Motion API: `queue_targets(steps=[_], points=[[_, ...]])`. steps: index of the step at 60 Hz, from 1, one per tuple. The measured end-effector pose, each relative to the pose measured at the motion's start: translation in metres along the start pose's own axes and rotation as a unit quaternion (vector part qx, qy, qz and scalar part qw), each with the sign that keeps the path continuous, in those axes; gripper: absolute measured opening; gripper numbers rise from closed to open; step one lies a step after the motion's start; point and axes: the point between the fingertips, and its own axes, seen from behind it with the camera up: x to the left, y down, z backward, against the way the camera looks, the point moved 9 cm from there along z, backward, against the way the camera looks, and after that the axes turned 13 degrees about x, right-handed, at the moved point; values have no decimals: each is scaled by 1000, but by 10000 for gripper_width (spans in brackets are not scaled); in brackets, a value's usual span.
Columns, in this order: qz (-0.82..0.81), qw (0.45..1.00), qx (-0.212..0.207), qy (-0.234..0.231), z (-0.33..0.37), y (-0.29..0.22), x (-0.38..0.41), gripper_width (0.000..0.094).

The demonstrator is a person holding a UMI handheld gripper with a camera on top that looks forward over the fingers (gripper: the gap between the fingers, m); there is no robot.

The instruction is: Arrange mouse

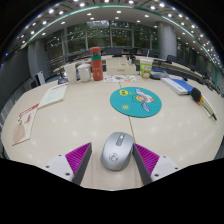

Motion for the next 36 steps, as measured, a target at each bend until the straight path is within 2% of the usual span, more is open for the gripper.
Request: queue_targets(steps=[5,9,11,15,22,28,33,36], points=[[11,1000,2,12,-9,-10,2,726],[28,999,-2,32,-15,-14,1,577],[31,999,-4,28,-17,-16,3,487],[34,999,-4,25,-18,-18,3,473],[45,999,12,19,-18,-20,3,395],[46,999,23,-9,-14,-30,6,365],[59,998,0,-26,0,-62,9,365],[60,997,-30,-30,12,-90,6,365]])
